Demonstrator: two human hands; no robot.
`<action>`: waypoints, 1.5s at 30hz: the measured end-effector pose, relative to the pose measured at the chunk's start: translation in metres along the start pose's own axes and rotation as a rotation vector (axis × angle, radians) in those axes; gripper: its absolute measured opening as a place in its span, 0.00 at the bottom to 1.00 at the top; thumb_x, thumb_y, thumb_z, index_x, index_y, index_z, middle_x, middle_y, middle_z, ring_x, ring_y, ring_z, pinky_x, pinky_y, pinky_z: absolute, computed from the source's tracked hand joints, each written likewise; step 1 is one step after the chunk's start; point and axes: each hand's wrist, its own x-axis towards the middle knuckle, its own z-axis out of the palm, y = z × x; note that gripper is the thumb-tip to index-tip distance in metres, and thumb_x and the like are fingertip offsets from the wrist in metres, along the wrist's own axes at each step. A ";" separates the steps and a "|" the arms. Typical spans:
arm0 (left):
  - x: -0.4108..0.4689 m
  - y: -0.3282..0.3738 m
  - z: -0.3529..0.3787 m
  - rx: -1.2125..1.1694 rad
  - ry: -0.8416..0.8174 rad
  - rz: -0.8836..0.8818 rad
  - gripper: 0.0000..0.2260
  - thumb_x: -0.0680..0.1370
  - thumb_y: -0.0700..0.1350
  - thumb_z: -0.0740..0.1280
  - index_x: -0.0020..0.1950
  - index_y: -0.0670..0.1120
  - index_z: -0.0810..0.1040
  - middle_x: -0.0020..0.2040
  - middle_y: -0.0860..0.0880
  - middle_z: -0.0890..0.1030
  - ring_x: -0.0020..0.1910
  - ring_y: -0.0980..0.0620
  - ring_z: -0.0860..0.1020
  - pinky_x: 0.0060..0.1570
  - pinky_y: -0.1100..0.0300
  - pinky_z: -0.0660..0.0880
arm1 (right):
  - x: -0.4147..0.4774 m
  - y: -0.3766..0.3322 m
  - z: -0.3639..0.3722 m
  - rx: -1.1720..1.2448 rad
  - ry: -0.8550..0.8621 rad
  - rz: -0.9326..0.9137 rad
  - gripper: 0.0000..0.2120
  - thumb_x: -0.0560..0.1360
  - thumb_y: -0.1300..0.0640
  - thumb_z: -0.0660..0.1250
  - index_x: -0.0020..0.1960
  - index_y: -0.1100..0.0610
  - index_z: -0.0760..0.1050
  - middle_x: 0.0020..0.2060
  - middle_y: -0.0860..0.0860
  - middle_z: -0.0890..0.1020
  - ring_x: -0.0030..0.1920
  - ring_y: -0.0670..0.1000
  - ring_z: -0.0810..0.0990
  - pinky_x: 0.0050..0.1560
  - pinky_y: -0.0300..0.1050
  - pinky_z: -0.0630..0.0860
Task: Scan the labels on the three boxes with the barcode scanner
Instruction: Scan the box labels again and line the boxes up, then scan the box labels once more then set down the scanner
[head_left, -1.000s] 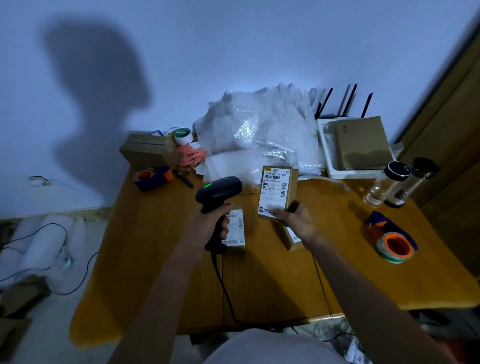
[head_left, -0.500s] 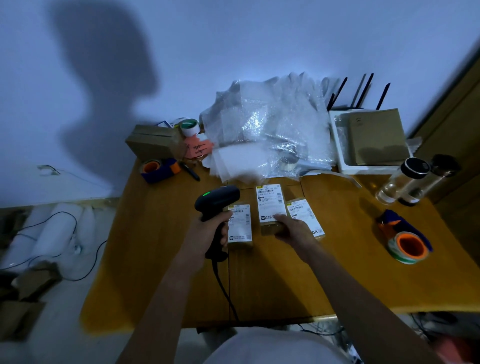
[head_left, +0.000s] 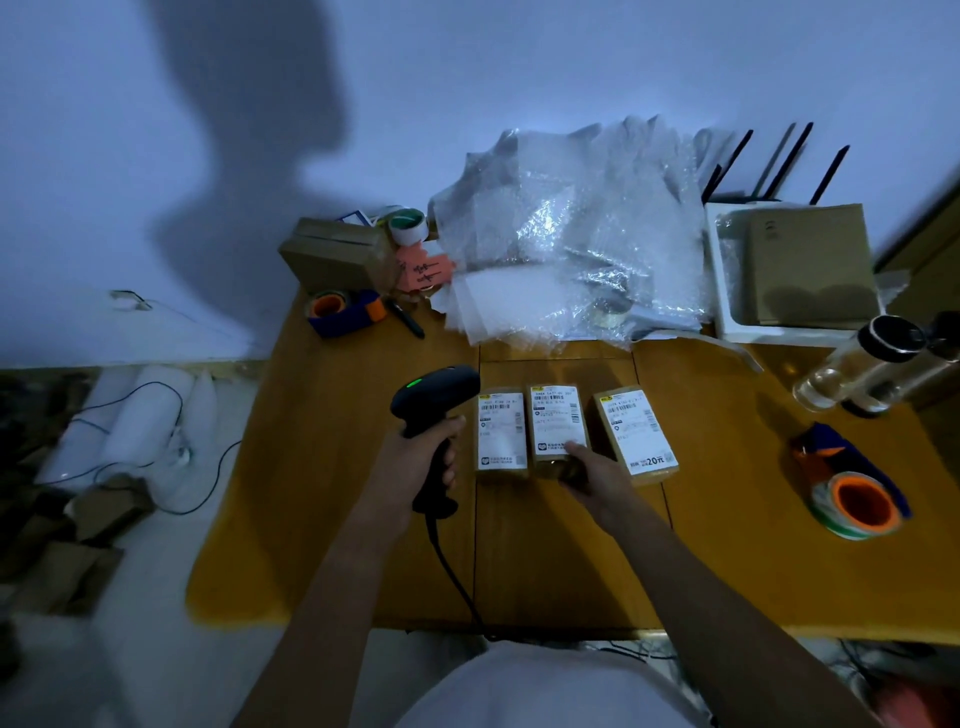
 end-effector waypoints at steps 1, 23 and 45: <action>0.000 0.000 -0.001 -0.001 0.001 -0.001 0.10 0.76 0.47 0.74 0.41 0.43 0.78 0.29 0.47 0.75 0.26 0.50 0.72 0.32 0.56 0.73 | 0.003 0.002 0.000 -0.005 0.008 -0.001 0.11 0.80 0.58 0.70 0.60 0.59 0.77 0.61 0.59 0.82 0.57 0.56 0.82 0.60 0.55 0.80; 0.000 -0.007 -0.006 0.000 0.014 -0.040 0.10 0.76 0.48 0.75 0.44 0.42 0.79 0.30 0.47 0.76 0.27 0.50 0.73 0.33 0.56 0.74 | 0.063 0.035 -0.010 -0.583 0.202 -0.108 0.36 0.73 0.38 0.69 0.75 0.54 0.68 0.68 0.57 0.76 0.62 0.59 0.80 0.59 0.62 0.82; 0.008 -0.005 0.026 0.039 -0.093 -0.014 0.11 0.76 0.47 0.75 0.47 0.41 0.78 0.30 0.47 0.76 0.26 0.50 0.72 0.32 0.56 0.74 | -0.001 -0.003 0.004 -1.018 0.228 -0.366 0.28 0.79 0.49 0.68 0.74 0.60 0.68 0.69 0.57 0.74 0.65 0.57 0.77 0.61 0.54 0.78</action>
